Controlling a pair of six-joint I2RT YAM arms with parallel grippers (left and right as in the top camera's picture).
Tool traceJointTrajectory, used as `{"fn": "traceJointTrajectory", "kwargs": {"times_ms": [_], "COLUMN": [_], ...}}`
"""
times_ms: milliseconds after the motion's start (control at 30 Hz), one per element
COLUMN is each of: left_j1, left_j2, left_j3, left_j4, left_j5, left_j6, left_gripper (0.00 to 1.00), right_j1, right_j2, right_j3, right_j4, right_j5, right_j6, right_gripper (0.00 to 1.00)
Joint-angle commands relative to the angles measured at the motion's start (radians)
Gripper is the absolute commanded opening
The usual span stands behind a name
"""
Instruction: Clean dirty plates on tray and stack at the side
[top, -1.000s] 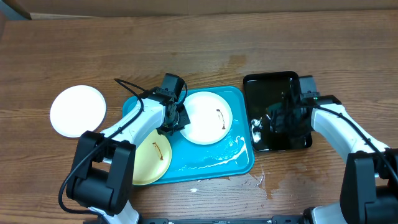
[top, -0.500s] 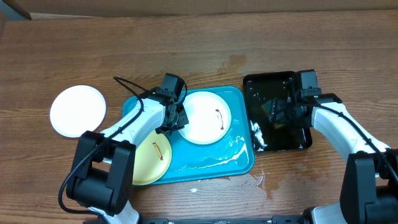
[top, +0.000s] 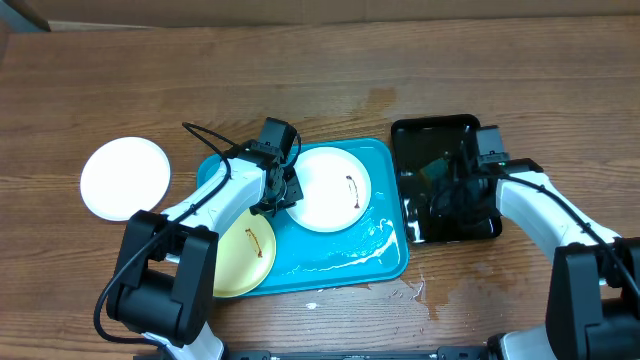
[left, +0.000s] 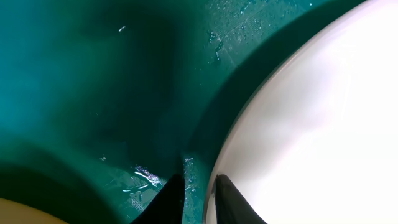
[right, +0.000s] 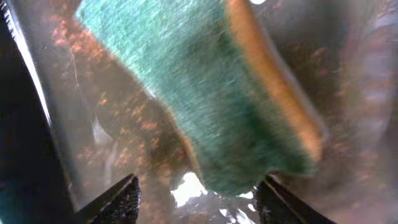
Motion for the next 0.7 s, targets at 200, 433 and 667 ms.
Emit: {"fn": "traceJointTrajectory", "kwargs": {"times_ms": [200,433,667], "left_j1": [-0.001,-0.001,-0.001], "left_j2": [0.0,0.0,0.0], "left_j3": [-0.007,-0.007,-0.007], "left_j4": [0.001,0.001,-0.003], "left_j5": [-0.018,-0.018,-0.018], "left_j6": [0.024,0.024,0.024], "left_gripper": [0.2,0.22,0.22], "right_j1": [0.027,0.027,0.027], "right_j2": [-0.019,-0.016,-0.006], "right_j3": [0.1,0.102,0.056], "right_j4": [-0.092,0.051,0.14], "right_j5": [0.193,0.193,0.193], "right_j6": [-0.004,-0.052,-0.08], "right_gripper": [0.61,0.64,0.68]}}
